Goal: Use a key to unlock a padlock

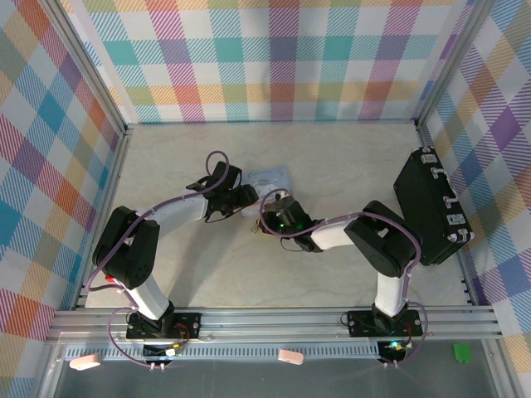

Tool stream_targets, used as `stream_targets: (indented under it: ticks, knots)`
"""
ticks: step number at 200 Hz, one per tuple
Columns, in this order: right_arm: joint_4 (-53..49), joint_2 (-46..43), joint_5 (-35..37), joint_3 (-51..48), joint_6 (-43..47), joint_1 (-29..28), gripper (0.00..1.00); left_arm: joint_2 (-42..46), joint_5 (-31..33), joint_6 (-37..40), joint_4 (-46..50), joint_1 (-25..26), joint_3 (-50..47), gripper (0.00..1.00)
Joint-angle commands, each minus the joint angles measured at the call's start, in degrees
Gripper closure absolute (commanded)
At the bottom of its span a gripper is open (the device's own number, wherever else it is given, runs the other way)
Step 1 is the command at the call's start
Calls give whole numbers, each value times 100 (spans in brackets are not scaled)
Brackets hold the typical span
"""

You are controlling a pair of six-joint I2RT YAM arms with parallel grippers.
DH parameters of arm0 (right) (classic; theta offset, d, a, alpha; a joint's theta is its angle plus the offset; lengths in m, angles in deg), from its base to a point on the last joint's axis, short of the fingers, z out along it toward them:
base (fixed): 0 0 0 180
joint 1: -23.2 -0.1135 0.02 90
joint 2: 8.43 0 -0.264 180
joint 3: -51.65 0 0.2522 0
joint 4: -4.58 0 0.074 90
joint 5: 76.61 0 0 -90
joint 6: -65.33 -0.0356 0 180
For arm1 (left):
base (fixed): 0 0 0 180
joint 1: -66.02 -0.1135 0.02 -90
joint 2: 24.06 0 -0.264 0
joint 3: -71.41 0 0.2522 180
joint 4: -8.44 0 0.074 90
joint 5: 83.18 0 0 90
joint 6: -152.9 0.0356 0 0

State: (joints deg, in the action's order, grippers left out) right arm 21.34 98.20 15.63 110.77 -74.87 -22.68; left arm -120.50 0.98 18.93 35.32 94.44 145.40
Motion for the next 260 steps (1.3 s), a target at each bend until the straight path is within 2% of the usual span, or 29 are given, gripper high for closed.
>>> stream_targets:
  ticks: [1,61,112,260]
  knots:
    - [241,-90,-272,-208,-639,113,100,42,136,-26,353,67,-125,37]
    - [278,-272,-171,-377,-1001,174,100,41,163,-55,364,84,-123,37]
    - [941,-213,-285,-546,-1433,230,100,73,163,-45,436,84,-108,37]
    - [1207,-590,-585,-844,-1818,651,100,-37,259,48,560,111,55,36]
